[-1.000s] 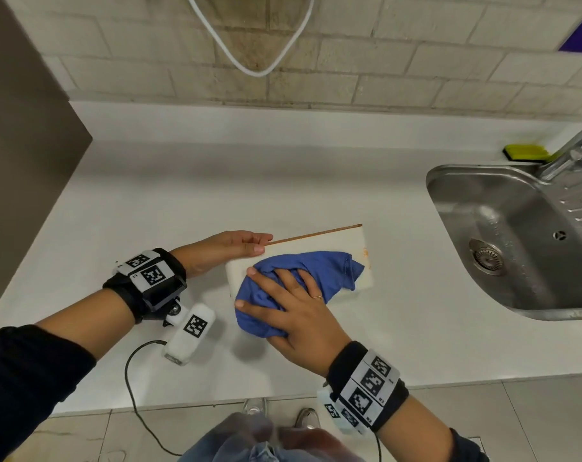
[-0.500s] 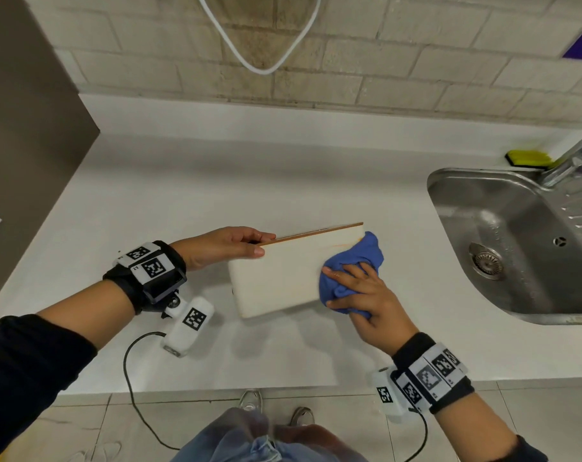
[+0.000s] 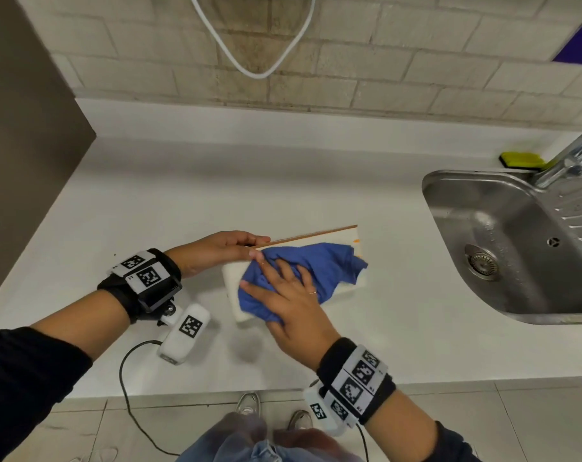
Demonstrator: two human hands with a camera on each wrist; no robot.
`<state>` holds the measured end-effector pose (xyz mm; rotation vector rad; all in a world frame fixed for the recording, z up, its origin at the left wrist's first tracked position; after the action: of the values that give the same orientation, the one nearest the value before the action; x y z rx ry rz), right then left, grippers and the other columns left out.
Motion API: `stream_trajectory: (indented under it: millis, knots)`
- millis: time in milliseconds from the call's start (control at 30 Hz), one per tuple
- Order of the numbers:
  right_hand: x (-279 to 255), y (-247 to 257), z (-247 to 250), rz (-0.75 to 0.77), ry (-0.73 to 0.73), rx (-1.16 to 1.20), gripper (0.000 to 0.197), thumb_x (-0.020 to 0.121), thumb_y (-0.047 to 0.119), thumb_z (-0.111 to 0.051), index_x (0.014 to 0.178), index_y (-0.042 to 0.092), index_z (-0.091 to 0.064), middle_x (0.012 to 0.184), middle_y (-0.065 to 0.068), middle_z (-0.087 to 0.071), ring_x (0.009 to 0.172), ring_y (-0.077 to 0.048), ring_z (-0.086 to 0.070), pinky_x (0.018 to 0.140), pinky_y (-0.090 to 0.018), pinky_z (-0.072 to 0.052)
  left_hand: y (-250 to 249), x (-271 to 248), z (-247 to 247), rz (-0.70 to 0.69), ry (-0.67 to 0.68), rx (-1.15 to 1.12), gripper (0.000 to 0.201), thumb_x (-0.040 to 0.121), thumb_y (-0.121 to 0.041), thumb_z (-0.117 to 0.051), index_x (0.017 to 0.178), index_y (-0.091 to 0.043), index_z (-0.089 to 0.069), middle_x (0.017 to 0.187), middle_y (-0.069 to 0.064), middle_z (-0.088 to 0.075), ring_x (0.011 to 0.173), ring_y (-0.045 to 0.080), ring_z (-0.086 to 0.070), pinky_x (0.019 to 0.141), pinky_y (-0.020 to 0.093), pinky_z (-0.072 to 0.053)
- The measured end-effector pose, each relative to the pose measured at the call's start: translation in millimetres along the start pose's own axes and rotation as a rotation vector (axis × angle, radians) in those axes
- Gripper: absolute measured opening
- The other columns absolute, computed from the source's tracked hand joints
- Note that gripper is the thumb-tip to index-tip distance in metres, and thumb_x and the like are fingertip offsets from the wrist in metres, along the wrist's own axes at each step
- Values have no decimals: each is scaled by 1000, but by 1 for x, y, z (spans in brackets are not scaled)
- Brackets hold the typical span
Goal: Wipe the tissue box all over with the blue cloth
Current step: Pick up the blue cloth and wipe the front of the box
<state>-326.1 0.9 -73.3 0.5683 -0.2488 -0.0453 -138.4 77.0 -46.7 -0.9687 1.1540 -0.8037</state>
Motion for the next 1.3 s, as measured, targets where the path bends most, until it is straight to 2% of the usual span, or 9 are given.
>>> stream_trajectory:
  millis: [367,467,600,833,933,1000,1067,1167,1300]
  knots:
    - [-29,-71,43,-326,-355,250,46,89,14,-38,125,41,-45,147,-3,-23,137,-27,-22,113,-46,-19,5,-8,1,-41,12,32,84,42,-68,-74,115,-27,-59,134,-22,-48,122,-4,-48,95,10,-40]
    - [-36,-83,65,-403,-502,356,33,90,19,-40,119,21,-55,122,-10,-49,106,-27,-53,86,-41,-48,4,-8,0,-42,22,71,76,49,-59,-76,116,-27,-58,136,-21,-47,124,-4,-46,102,16,-36]
    - [-54,-75,95,-528,-660,431,29,86,-5,-43,102,15,-58,106,-7,-54,91,-13,-54,76,-12,-46,4,-12,-5,-80,42,211,61,62,-49,-65,119,-29,-57,142,-22,-39,126,-11,-39,101,11,-32]
    - [-97,-76,131,-574,-897,729,29,97,4,-39,112,27,-47,116,-3,-55,104,-12,-58,89,-24,-50,9,-34,-1,-166,69,362,62,58,-62,-70,113,-37,-55,138,-42,-26,128,-13,-34,99,3,-29]
    - [-105,-98,127,-651,-875,835,11,96,10,-44,104,18,-47,99,-2,-59,86,-8,-61,74,-23,-52,10,-40,6,-168,19,376,68,54,-71,-67,113,-38,-56,136,-43,-29,126,-13,-38,97,1,-30]
    - [-112,-117,121,-742,-678,558,20,94,5,-46,104,20,-54,121,-13,-54,104,-18,-57,83,-18,-48,11,-42,8,-161,-2,385,71,53,-74,-65,114,-38,-57,135,-43,-31,125,-14,-38,96,0,-29]
    - [-120,-127,113,-827,-383,62,32,93,8,-46,103,34,-61,144,-10,-36,129,-32,-38,109,-40,-31,14,-42,8,-153,-13,394,69,54,-72,-66,114,-39,-57,136,-43,-33,124,-14,-39,96,0,-30]
    - [-120,-121,115,-831,-204,-456,29,92,13,-47,111,29,-61,145,-6,-39,137,-36,-23,108,-61,2,15,-43,8,-145,-27,397,56,61,-56,-67,114,-41,-56,135,-42,-34,124,-13,-40,96,0,-29]
    - [-102,-102,147,-779,-396,-29,19,94,6,-37,101,9,-54,81,-18,-60,79,-34,-59,71,-38,-43,16,-44,7,-139,-26,395,56,62,-52,-65,116,-41,-55,135,-42,-35,123,-13,-41,96,0,-29]
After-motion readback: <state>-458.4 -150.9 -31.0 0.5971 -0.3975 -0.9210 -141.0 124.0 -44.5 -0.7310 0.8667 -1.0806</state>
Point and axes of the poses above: each hand's wrist, its own x-axis towards the middle knuckle, its own z-axis out of the back of the hand, y = z × x, the point moved 1 cm from there along x, towards the middle knuckle
